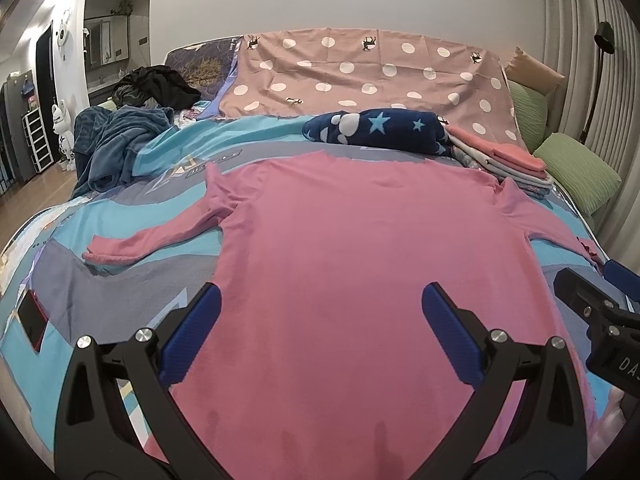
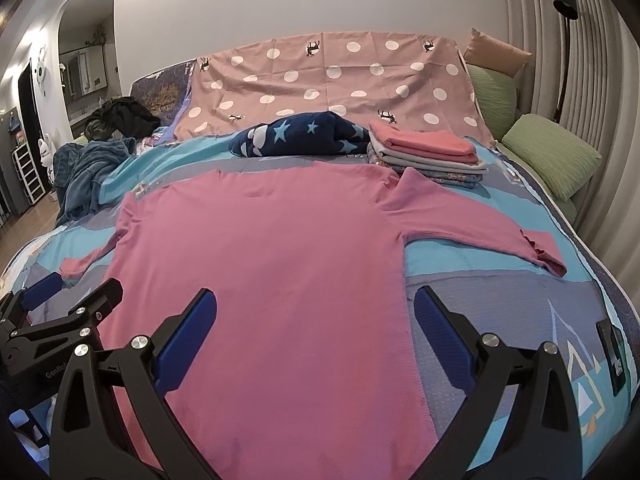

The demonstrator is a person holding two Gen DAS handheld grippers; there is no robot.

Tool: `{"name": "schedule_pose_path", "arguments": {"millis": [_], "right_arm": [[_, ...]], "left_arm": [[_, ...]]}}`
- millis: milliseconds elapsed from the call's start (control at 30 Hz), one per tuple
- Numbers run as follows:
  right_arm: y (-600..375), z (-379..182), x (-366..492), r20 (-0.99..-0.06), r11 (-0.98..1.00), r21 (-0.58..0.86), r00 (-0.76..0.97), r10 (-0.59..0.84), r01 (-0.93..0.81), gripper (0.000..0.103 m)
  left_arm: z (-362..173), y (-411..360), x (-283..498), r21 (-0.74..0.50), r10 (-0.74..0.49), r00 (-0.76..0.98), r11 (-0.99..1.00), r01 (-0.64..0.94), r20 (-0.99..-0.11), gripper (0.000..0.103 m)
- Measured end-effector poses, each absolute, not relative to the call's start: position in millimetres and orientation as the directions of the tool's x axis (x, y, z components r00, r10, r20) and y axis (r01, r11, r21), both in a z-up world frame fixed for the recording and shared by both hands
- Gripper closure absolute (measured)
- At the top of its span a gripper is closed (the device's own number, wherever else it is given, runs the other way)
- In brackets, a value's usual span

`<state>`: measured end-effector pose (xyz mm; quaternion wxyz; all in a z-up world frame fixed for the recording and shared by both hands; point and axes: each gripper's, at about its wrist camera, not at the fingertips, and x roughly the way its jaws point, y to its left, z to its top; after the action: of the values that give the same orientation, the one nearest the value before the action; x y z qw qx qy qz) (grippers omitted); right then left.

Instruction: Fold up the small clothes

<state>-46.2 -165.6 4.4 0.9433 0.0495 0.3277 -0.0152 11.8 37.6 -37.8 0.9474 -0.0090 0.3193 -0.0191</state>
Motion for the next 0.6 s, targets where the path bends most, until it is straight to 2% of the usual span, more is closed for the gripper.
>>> {"name": "schedule_pose_path", "arguments": {"millis": [500,600], "right_arm": [[-148.7,-2.8,-22.7,-0.65,0.998,0.045,0.76,-0.009,0.051,0.004],[-150.1,-3.5,-18.7,-0.647,0.998,0.02,0.761,-0.039,0.067,0.004]], "left_arm": [[-46.1,66.9,27.0,-0.063,-0.039,0.781,0.998,-0.001,-0.623,0.002],[-45.8,89.9,35.1,-0.119,-0.069,0.768,0.993,-0.009,-0.636,0.002]]}}
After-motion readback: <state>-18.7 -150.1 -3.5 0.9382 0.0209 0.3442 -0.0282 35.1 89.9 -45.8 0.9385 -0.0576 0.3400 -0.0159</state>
